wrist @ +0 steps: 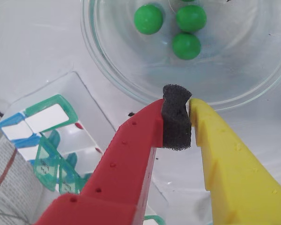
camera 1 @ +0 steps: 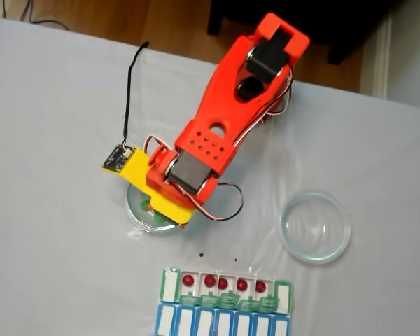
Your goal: Sort medicines into box.
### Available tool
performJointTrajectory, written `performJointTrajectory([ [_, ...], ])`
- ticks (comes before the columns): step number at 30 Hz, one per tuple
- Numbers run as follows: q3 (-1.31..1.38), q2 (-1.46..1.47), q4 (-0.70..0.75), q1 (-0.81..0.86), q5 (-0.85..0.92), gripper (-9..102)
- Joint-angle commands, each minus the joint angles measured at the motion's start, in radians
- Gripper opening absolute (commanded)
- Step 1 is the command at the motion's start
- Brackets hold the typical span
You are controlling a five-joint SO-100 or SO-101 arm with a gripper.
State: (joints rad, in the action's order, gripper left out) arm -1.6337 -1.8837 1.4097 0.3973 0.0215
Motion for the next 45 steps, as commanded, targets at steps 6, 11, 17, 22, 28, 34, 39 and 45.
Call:
performJointTrajectory([
  [6, -0.094, -0.089, -0.110, 0.008, 0.031, 1],
  [11, -0.089, -0.063, -0.121, 0.002, 0.055, 2],
  [17, -0.121, -0.067, -0.129, 0.008, 0.077, 13],
  [22, -0.166, -0.074, -0.163, 0.018, 0.092, 13],
  [28, -0.166, -0.044, -0.170, 0.015, 0.094, 14],
  [34, -0.169, -0.014, -0.178, 0.011, 0.107, 15],
  [39, -0.156, 0.029, -0.181, 0.006, 0.101, 20],
  [45, -0.164, 0.034, -0.187, 0.006, 0.107, 22],
])
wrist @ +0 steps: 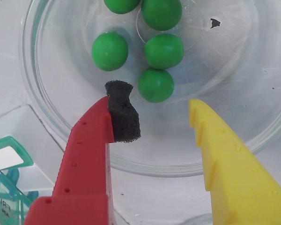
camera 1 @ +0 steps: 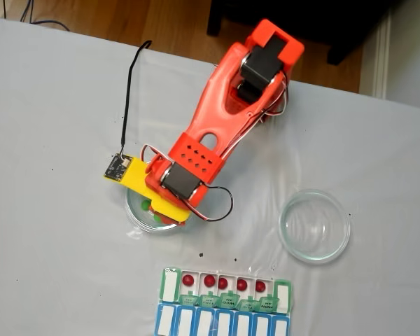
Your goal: Sort medicines into box.
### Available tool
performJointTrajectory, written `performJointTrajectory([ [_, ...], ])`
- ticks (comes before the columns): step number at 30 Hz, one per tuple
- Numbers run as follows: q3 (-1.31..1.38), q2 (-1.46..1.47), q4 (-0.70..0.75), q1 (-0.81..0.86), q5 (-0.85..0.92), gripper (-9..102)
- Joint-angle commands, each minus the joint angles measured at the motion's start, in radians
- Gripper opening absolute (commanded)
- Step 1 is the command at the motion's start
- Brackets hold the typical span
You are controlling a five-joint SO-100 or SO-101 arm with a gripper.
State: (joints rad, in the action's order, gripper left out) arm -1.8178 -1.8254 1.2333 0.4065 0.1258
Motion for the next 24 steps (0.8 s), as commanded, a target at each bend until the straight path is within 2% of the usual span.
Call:
performJointTrajectory([
  [1, 0.012, -0.028, -0.014, -0.003, 0.005, 22],
  [24, -0.021, 0.025, -0.051, -0.034, -0.009, 23],
])
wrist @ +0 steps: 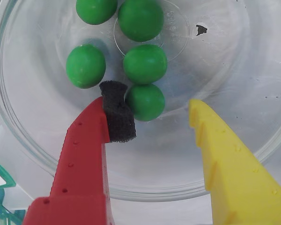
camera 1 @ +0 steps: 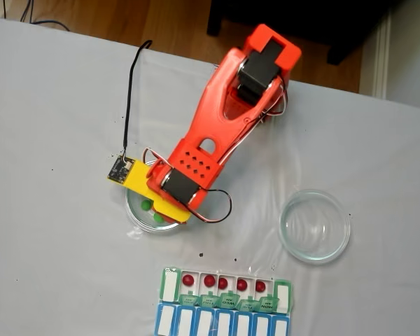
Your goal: Sort medicines into box.
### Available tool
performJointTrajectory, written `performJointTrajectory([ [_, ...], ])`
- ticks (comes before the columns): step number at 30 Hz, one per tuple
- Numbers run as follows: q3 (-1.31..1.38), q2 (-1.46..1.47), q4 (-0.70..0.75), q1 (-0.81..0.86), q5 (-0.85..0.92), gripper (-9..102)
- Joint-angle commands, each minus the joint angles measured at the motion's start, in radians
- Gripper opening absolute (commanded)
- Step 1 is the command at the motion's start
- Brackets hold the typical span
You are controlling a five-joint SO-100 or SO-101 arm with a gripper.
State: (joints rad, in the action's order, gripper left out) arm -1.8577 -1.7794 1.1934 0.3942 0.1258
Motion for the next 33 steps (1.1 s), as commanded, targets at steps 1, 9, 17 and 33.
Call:
performJointTrajectory([
  [1, 0.014, -0.021, -0.014, -0.021, -0.009, 23],
  [9, -0.015, -0.025, -0.037, -0.029, -0.011, 22],
  [17, -0.044, -0.023, -0.060, -0.038, -0.018, 22],
  [33, -0.040, -0.017, 0.008, -0.041, 0.018, 20],
])
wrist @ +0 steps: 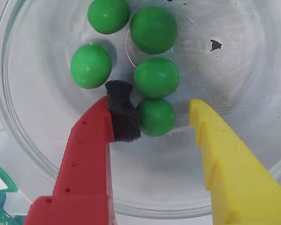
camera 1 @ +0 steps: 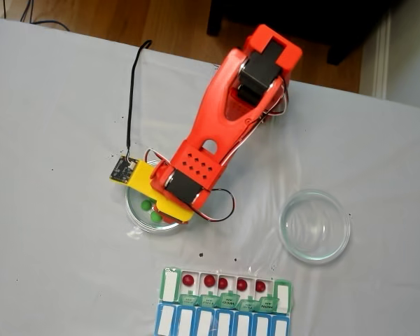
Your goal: Sort medicines into box.
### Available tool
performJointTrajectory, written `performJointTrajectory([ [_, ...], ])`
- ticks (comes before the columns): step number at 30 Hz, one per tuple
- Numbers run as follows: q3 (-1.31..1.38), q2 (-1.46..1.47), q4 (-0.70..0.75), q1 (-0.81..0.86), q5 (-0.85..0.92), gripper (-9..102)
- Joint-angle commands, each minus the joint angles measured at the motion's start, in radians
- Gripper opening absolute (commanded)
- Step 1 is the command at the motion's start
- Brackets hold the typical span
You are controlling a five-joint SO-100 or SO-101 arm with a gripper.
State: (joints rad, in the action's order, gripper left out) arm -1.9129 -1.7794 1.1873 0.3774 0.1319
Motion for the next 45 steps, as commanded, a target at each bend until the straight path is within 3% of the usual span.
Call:
performJointTrajectory([
  [1, 0.015, -0.014, 0.020, -0.026, 0.017, 20],
  [32, -0.043, -0.048, 0.012, -0.029, 0.040, 14],
  [38, -0.048, -0.052, 0.011, -0.032, 0.043, 1],
  [45, -0.060, -0.069, 0.005, -0.034, 0.048, 1],
])
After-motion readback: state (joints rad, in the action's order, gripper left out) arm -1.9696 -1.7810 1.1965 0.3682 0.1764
